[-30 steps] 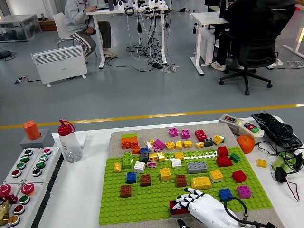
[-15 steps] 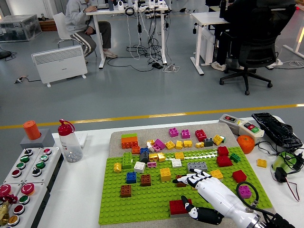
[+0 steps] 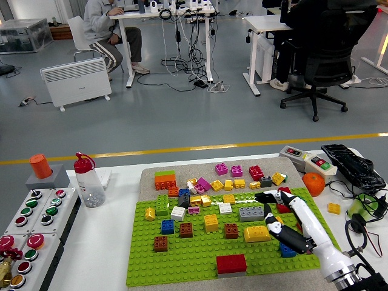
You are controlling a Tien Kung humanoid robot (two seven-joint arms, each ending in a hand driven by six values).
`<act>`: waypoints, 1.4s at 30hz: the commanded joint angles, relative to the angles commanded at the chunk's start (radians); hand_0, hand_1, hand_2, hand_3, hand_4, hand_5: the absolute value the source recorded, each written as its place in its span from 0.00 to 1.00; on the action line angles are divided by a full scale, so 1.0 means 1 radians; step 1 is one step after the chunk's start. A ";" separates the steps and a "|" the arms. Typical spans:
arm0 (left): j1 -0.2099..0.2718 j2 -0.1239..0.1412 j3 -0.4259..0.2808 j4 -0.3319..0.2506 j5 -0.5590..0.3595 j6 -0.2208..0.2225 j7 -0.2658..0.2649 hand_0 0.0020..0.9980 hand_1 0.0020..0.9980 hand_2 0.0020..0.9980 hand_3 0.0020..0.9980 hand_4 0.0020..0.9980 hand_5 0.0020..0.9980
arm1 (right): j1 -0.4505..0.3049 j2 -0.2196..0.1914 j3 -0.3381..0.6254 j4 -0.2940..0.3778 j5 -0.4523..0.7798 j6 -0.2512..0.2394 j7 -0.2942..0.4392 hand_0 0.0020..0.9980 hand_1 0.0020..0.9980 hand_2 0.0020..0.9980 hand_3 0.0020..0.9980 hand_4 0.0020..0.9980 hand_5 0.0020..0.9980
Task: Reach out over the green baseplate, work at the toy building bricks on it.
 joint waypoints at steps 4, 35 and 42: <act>0.001 0.000 0.002 0.000 0.006 -0.001 0.001 0.66 0.68 0.71 0.57 0.31 1.00 | -0.068 0.020 0.113 0.044 0.150 0.057 0.006 0.59 0.53 0.50 0.52 0.36 0.40; 0.012 -0.003 0.008 0.000 0.059 -0.008 0.011 0.65 0.68 0.71 0.57 0.30 1.00 | -0.245 0.116 0.578 0.058 0.903 0.363 -0.246 0.72 0.65 0.60 0.56 0.41 0.43; 0.012 -0.003 0.003 0.000 0.063 -0.008 0.011 0.65 0.68 0.71 0.57 0.30 1.00 | -0.243 0.130 0.583 0.043 0.899 0.374 -0.265 0.62 0.65 0.60 0.56 0.43 0.45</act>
